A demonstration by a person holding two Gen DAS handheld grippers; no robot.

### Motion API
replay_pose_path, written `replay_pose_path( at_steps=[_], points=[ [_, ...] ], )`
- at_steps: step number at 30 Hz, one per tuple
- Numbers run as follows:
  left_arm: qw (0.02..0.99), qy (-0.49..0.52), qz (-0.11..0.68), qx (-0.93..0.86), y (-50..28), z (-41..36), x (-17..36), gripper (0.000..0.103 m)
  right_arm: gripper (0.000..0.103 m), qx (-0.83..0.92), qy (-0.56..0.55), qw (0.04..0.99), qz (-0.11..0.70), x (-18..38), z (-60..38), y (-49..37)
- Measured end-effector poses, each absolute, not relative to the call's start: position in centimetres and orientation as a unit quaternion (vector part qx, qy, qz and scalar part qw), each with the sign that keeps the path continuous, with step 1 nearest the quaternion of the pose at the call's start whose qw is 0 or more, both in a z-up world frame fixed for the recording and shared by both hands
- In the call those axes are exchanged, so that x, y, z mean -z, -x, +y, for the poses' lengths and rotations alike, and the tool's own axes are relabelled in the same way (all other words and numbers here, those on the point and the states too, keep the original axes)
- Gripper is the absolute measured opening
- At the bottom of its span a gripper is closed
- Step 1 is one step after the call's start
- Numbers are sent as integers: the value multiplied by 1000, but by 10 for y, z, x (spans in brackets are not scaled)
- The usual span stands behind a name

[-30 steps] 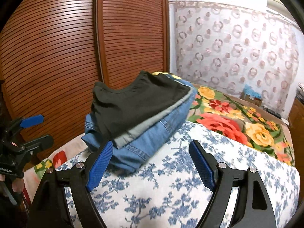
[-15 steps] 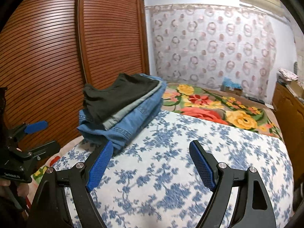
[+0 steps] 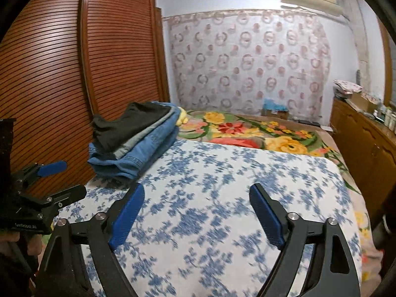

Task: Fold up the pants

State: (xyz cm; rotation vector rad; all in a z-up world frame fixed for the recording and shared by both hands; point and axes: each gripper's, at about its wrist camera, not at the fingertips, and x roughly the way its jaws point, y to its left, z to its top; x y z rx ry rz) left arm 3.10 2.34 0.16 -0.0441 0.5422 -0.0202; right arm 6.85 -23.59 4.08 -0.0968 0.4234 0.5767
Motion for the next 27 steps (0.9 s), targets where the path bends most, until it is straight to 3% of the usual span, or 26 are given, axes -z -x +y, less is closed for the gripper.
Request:
replay_pose_path(
  at_steps=[27],
  points=[
    [971, -2, 234, 52, -24, -34, -45, 102, 93, -193, 20, 966, 173, -65, -284, -17]
  ],
)
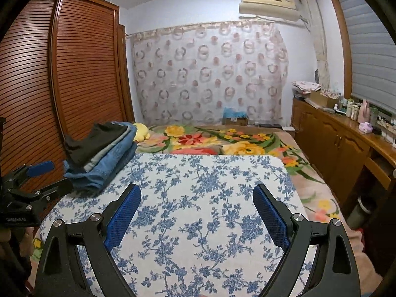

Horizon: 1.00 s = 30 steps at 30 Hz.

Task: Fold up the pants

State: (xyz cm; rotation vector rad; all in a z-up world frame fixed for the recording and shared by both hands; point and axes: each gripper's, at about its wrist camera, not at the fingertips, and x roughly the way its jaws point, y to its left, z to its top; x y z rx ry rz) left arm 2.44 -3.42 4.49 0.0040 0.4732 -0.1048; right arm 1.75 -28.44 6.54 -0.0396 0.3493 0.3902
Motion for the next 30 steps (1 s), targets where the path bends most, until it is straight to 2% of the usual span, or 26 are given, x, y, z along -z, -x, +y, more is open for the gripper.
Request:
replay_pose_path(
  at_steps=[30],
  points=[
    [976, 3, 213, 38, -10, -21, -61, 102, 95, -191, 20, 970, 152, -64, -286, -13]
  ],
)
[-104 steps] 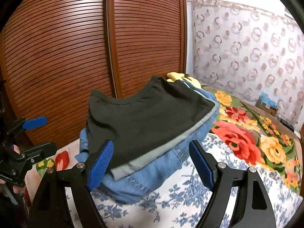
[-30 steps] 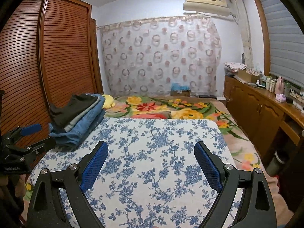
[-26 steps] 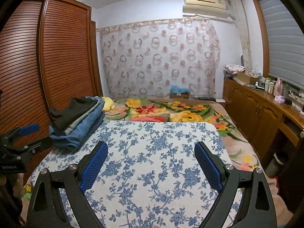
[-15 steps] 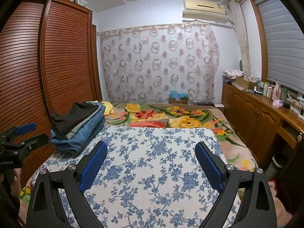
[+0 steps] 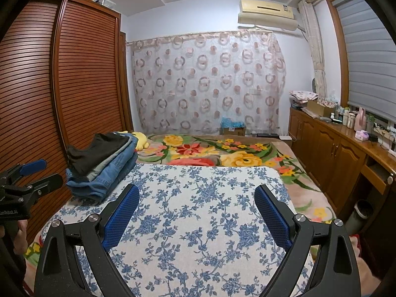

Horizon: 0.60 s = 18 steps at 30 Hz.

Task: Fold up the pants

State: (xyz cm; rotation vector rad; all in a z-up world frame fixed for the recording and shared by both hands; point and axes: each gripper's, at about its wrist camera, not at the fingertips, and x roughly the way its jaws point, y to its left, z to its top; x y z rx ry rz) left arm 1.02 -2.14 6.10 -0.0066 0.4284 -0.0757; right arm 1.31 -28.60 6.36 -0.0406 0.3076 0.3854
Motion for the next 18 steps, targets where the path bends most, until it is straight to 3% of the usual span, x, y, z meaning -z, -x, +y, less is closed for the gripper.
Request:
replay_pose_path(
  at_steps=[18],
  points=[
    [976, 3, 213, 38, -10, -22, -61, 102, 95, -193, 22, 969, 153, -64, -286, -13]
  ],
)
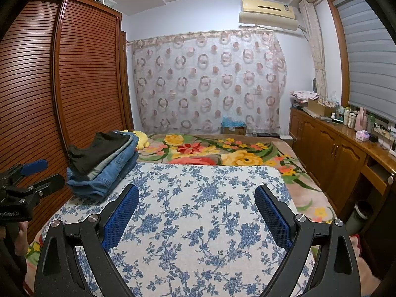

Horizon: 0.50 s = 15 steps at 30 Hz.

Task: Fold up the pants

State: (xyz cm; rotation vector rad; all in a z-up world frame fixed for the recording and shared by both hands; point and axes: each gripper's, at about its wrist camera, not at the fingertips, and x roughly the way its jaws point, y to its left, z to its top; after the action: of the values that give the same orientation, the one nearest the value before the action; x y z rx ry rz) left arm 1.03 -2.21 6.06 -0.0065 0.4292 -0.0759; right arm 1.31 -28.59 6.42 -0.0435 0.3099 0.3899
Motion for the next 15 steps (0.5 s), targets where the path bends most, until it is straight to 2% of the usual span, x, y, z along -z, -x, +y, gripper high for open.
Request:
replay_pose_path(
  at_steps=[15],
  points=[
    [977, 3, 212, 38, -10, -23, -61, 102, 95, -192, 20, 969, 153, -64, -285, -11]
  ],
)
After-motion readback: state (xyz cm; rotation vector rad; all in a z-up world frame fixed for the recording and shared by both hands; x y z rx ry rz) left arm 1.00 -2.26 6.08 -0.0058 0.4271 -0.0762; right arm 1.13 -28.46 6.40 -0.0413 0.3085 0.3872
